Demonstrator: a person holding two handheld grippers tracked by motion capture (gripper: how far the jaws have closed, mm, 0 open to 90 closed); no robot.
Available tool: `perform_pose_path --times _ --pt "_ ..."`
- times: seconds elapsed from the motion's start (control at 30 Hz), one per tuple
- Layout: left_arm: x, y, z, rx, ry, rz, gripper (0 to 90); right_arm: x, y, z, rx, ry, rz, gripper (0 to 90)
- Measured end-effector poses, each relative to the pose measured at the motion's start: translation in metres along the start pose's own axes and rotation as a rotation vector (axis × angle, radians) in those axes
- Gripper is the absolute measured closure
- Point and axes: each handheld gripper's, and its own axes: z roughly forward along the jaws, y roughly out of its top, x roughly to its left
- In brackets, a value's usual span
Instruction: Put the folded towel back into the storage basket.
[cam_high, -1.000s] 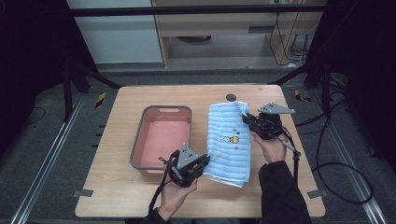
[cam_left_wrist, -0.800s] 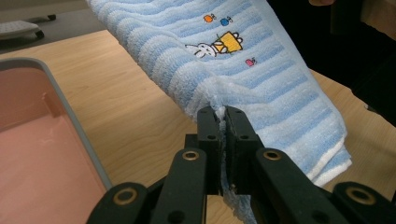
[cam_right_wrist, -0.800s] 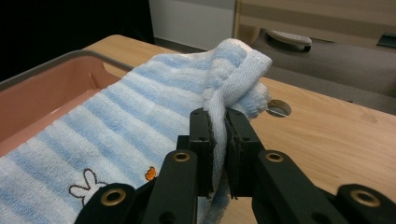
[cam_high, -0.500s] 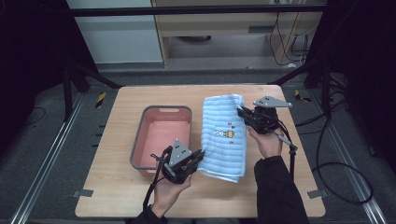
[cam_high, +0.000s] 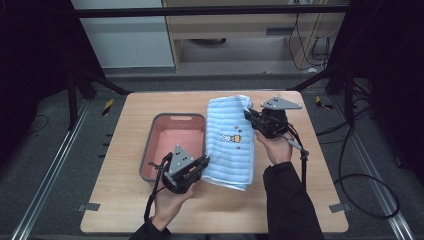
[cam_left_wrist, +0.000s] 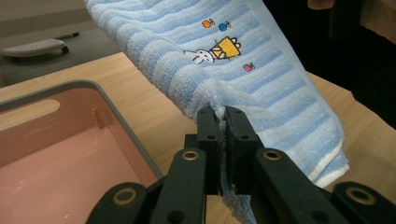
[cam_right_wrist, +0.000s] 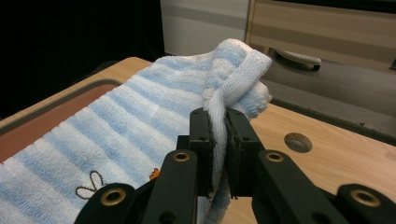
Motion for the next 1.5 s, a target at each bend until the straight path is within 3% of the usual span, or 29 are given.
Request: perform_pose_path --times 0.63,1.23,1.5 --pt "0.028 0.003 -0.025 -0.016 0.06 0.011 85.5 0.023 0.021 0.024 -0.019 0.045 -0.001 82.5" --pt "0.06 -0.005 -0.052 -0.051 0.11 -0.05 85.5 0.054 0.044 0.057 -0.012 0.094 -0.034 82.5" --pt "0.07 -0.01 -0.06 -0.049 0.135 -0.055 85.5 0.063 0.046 0.073 -0.002 0.113 -0.036 82.5"
